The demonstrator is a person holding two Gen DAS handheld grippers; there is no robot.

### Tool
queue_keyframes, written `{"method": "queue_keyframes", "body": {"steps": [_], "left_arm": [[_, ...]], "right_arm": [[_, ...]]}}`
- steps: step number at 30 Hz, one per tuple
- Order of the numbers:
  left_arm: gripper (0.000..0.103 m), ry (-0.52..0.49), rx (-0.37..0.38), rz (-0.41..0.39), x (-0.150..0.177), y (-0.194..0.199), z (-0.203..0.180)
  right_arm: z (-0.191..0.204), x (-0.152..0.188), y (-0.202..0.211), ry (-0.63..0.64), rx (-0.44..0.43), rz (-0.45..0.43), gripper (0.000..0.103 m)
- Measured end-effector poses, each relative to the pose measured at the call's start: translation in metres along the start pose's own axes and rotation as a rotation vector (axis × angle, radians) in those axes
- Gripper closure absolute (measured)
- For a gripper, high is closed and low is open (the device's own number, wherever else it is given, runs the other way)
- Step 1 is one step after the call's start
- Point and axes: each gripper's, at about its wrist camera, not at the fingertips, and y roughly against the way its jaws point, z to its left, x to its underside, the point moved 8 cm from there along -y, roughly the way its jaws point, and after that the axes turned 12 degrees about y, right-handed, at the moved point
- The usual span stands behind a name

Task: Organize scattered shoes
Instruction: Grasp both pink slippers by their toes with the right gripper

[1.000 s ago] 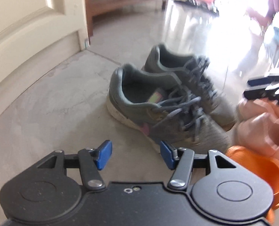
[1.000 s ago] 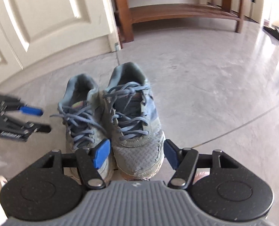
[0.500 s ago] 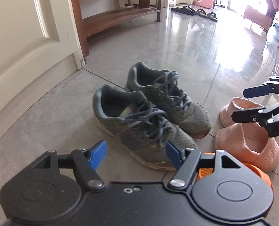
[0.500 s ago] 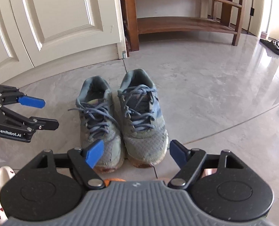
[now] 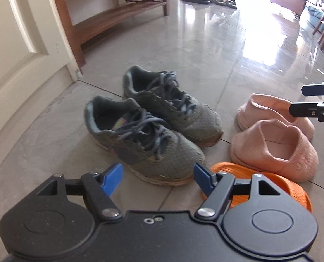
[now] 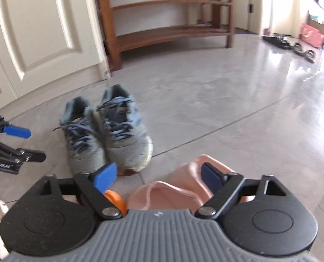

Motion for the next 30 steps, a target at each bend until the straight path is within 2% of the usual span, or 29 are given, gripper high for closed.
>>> {"method": "queue_keyframes", "body": {"steps": [5,6,7,9,11,15,20,23,24,26,27,30], "left_arm": [[0.03,-0.034,0.03,0.022,0.008,-0.002,-0.013],[0.03,-0.036,0.04,0.03,0.01,-0.003,-0.016],[0.03,-0.038,0.047,0.036,0.011,-0.003,-0.017],[0.03,-0.046,0.066,0.047,0.014,-0.004,-0.022],[0.03,-0.058,0.072,0.051,0.016,-0.003,-0.026],[0.03,-0.095,0.099,0.04,0.018,0.002,-0.035],[0.03,-0.114,0.102,0.04,0.023,0.007,-0.035],[0.029,-0.096,0.104,0.054,0.026,0.008,-0.028],[0.029,-0.088,0.106,0.056,0.027,0.008,-0.024],[0.029,-0.073,0.106,0.062,0.028,0.008,-0.017],[0.029,-0.063,0.108,0.065,0.029,0.007,-0.013],[0.029,-0.026,0.126,0.076,0.029,0.003,-0.001]], "right_arm": [[-0.014,0.027,0.011,0.009,0.045,0.021,0.016],[-0.016,0.031,0.012,0.02,0.053,0.025,0.02],[-0.017,0.034,0.012,0.032,0.055,0.028,0.024],[-0.018,0.041,0.008,0.103,0.053,0.057,0.045],[-0.018,0.043,0.0,0.174,0.05,0.09,0.051],[-0.022,0.043,-0.034,0.348,0.031,0.182,0.05],[-0.024,0.043,-0.076,0.42,-0.044,0.282,0.05],[-0.021,0.048,-0.104,0.49,-0.037,0.346,0.05],[-0.021,0.049,-0.109,0.465,-0.057,0.36,0.055],[-0.023,0.05,-0.119,0.35,-0.129,0.382,0.078],[-0.024,0.048,-0.119,0.309,-0.143,0.37,0.085],[-0.028,0.042,-0.112,0.226,-0.145,0.303,0.091]]}}
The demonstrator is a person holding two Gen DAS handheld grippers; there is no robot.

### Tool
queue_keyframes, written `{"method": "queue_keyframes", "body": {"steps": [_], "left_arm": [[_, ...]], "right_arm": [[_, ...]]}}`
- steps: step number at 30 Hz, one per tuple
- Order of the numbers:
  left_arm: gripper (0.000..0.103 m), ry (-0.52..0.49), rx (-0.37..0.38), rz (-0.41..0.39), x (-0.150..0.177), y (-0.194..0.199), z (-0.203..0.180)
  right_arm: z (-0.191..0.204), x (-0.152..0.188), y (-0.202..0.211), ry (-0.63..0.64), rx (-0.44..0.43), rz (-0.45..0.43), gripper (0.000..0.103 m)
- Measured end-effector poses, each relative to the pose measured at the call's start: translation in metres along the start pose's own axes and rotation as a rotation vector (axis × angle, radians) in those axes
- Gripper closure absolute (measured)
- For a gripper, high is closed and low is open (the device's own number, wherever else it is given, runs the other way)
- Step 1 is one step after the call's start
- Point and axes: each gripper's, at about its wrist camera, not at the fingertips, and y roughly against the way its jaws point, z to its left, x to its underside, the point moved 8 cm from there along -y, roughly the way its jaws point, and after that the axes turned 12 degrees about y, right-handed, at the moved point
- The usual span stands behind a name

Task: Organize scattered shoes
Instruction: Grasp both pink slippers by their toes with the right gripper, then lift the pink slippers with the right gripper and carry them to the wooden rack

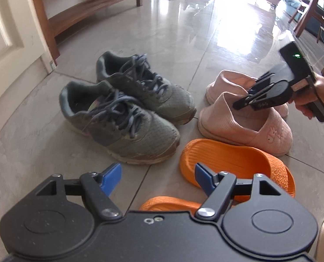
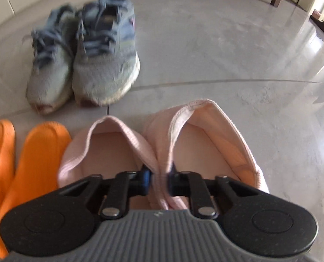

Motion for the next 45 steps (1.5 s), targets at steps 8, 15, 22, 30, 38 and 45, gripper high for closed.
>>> {"method": "queue_keyframes", "body": {"steps": [8,15,22,30,38,45], "left_arm": [[0.029,0.047,0.105,-0.038,-0.013,-0.005,0.016],[0.028,0.083,0.189,-0.087,-0.04,-0.012,0.031],[0.028,0.112,0.216,-0.188,-0.074,0.001,0.034],[0.028,0.338,0.198,-0.19,-0.111,0.033,0.034],[0.028,0.382,0.179,-0.214,-0.191,0.18,0.014],[0.027,0.421,0.188,-0.233,-0.271,0.331,0.02]], "right_arm": [[-0.024,-0.001,0.026,-0.371,0.063,-0.228,0.092],[-0.04,-0.008,0.054,-0.619,0.116,-0.387,0.092],[-0.042,-0.049,0.108,-0.631,0.118,-0.593,0.092],[-0.055,-0.145,0.178,-0.479,0.058,-0.669,0.093],[-0.098,-0.277,0.309,-0.406,0.083,-0.724,0.093],[-0.124,-0.447,0.451,-0.325,0.117,-0.751,0.093]]}}
